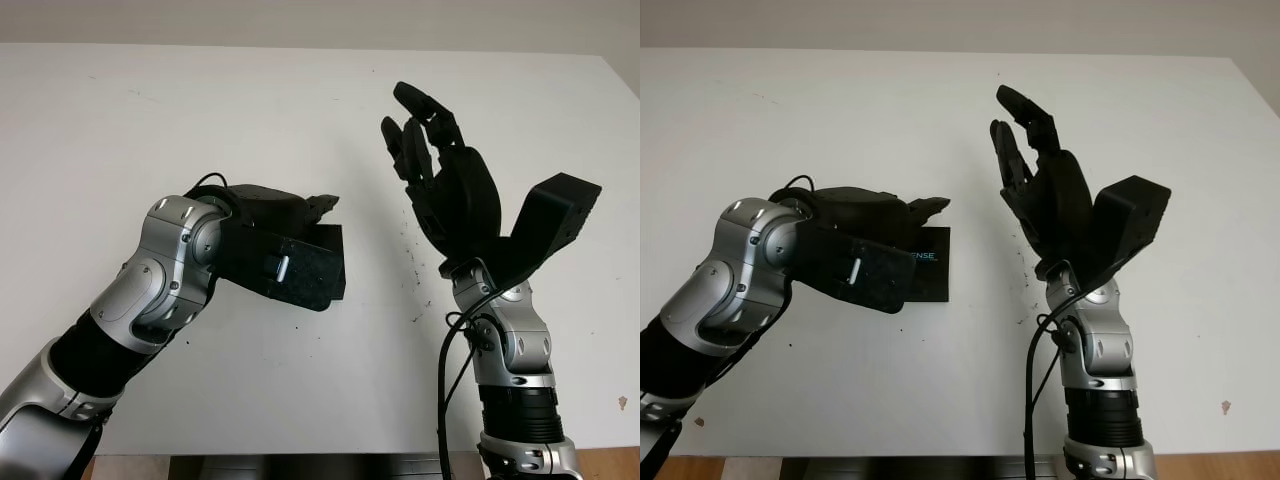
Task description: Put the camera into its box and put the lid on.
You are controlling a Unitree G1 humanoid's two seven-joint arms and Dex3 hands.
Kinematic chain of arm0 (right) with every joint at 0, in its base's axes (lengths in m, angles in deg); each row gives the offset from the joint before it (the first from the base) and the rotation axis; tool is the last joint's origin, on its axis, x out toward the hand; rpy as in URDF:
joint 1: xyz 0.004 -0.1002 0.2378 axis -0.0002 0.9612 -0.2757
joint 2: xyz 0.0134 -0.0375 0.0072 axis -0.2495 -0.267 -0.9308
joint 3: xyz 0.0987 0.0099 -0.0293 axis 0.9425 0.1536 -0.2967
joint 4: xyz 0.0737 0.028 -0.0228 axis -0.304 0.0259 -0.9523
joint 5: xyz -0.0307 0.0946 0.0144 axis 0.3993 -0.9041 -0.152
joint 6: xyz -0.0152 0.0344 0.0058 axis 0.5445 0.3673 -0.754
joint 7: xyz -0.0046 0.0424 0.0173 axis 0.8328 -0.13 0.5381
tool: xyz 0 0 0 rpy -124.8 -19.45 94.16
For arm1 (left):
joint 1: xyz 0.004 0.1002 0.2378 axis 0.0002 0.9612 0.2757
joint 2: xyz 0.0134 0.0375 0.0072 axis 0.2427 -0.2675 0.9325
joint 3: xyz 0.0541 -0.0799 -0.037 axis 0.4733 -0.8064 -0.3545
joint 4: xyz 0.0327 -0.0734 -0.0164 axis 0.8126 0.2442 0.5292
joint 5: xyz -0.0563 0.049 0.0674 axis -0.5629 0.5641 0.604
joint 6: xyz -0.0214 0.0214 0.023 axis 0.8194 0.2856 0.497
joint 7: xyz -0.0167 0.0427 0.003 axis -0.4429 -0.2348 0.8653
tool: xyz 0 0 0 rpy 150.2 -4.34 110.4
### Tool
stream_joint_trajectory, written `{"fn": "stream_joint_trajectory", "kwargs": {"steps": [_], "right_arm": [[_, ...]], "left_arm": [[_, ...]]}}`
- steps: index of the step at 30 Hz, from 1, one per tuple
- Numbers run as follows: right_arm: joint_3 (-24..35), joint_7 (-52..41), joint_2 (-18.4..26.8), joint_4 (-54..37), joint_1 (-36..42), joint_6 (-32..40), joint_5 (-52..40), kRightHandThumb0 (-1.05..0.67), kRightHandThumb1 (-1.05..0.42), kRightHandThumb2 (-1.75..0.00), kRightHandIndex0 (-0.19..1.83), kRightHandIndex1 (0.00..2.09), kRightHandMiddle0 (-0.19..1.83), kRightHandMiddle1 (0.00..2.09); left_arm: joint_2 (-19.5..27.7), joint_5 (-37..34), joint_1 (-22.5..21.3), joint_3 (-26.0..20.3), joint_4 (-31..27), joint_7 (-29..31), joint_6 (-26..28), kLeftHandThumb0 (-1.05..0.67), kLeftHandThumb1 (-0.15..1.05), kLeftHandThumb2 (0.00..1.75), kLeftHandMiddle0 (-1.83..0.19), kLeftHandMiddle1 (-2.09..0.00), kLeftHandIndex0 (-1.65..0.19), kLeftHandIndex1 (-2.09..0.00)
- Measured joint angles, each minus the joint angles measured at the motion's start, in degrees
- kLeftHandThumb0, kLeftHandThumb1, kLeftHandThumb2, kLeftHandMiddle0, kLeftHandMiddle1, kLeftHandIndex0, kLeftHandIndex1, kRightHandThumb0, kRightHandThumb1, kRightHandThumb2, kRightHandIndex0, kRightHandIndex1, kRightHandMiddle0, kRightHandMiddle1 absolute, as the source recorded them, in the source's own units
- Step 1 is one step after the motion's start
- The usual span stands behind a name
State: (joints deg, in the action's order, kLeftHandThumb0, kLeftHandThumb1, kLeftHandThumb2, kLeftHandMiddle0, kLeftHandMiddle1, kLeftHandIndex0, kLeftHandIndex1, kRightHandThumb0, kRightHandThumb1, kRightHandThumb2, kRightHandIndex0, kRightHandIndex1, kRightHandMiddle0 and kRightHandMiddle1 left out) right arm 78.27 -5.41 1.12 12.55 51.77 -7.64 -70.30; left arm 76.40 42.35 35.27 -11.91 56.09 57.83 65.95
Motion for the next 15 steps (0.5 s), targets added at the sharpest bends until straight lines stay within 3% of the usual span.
{"fn": "stream_joint_trajectory", "kwargs": {"steps": [8,15], "right_arm": [[0.1,0.05,-0.03,0.0,0.02,0.06,-0.13,-0.63,-1.05,-0.46,0.16,0.06,-0.19,0.84],[0.09,0.04,-0.03,0.0,0.11,0.18,-0.15,-0.63,-1.05,-0.46,0.16,0.06,-0.19,0.86]], "left_arm": [[-0.13,-1.21,1.8,-0.51,-0.55,0.13,-0.24,-0.6,1.05,0.32,0.19,0.0,0.19,0.0],[1.06,-5.03,2.19,-3.97,-3.06,1.36,-0.6,-0.75,1.05,0.47,0.19,0.0,0.19,0.0]]}}
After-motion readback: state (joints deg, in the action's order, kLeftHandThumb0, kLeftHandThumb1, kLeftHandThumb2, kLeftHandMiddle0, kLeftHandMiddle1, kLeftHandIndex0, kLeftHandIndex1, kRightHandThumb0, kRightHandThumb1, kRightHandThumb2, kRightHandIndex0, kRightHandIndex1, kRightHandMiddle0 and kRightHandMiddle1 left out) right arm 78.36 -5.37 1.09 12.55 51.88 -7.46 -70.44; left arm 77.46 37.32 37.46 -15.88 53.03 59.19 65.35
